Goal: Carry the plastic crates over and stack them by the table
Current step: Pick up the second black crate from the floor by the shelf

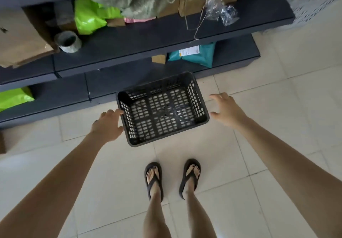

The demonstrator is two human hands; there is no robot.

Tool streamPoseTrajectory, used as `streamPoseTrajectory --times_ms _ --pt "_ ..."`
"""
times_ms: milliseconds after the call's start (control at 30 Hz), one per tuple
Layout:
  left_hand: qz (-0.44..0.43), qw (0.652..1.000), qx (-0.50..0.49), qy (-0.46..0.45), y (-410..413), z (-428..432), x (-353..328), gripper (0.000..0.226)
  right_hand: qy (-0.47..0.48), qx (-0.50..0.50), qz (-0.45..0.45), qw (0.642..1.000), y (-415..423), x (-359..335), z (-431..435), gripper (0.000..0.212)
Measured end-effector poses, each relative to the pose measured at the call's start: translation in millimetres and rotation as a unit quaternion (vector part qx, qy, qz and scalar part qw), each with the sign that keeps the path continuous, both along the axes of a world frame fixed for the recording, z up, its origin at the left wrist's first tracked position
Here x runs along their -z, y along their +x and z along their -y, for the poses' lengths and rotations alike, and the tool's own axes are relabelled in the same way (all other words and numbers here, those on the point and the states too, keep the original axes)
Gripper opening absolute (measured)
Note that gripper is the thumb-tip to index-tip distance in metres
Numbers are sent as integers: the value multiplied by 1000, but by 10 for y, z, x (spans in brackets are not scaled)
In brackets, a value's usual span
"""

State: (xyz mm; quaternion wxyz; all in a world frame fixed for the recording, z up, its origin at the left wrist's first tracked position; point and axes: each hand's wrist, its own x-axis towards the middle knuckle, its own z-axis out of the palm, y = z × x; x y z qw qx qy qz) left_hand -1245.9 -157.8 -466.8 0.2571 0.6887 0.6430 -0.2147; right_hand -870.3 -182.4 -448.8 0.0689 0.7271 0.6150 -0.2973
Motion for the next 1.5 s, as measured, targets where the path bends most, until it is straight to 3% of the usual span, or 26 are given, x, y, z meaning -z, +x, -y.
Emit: streamPoseTrajectory --times_ms 333,667,933,1100,1500 --pt "-43 998 -28 -26 73 -87 2130 65 -9 -14 27 999 481 2005 -296 64" --pt "-80 992 -96 14 -56 -207 3045 62 -42 -55 39 997 645 3075 -598 74" --pt "-54 976 -204 44 -27 -387 3114 55 -38 13 -51 998 622 3342 -841 82" --pt "-8 971 -230 59 -1 -325 2989 61 -23 35 -44 998 662 3191 -837 87" --pt "42 980 -195 -6 284 -386 1889 81 -79 92 -10 993 1136 1908 -273 87"
